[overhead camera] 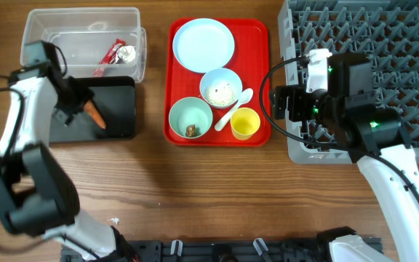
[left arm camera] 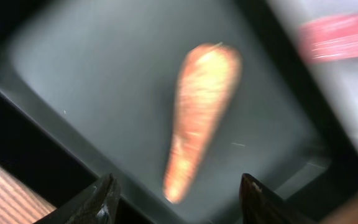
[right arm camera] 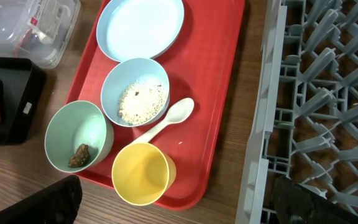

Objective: Sort waste into correct bins and load items into the dishwasher rack
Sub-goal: 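Carry the carrot to the black tray and release it, then reach the left gripper to the green bowl and grip its rim, then lift the green bowl and tip it over the black tray, then return the green bowl to the red tray and release it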

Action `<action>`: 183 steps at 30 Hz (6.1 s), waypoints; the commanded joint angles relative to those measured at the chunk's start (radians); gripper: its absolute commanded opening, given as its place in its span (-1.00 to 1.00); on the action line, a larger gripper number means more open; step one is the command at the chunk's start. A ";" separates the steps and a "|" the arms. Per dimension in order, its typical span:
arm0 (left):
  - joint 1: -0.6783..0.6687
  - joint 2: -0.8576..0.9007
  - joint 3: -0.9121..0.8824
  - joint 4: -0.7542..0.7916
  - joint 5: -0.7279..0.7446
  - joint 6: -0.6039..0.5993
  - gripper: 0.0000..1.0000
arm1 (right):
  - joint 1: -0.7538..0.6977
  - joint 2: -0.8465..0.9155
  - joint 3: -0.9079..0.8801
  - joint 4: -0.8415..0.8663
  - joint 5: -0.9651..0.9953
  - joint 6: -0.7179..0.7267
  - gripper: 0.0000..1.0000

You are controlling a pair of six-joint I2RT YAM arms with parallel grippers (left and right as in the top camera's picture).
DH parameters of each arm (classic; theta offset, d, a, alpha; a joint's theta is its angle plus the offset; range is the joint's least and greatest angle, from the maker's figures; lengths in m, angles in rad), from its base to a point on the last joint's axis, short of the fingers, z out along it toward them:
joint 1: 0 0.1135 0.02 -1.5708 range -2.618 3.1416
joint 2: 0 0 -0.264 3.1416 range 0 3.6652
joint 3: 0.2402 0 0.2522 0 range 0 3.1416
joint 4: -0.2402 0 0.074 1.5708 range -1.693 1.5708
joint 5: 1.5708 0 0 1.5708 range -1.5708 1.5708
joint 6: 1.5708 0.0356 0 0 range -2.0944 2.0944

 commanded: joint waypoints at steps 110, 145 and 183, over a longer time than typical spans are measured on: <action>-0.023 -0.233 -0.027 -0.032 0.654 0.439 -0.92 | 0.004 0.011 0.016 0.030 0.019 0.002 0.99; 0.582 0.214 -0.031 -0.043 1.588 0.739 -0.92 | 0.004 0.011 0.016 0.053 0.018 0.003 1.00; -0.630 -0.004 0.057 0.039 0.286 0.407 -0.92 | 0.004 0.011 0.016 0.071 0.018 0.003 1.00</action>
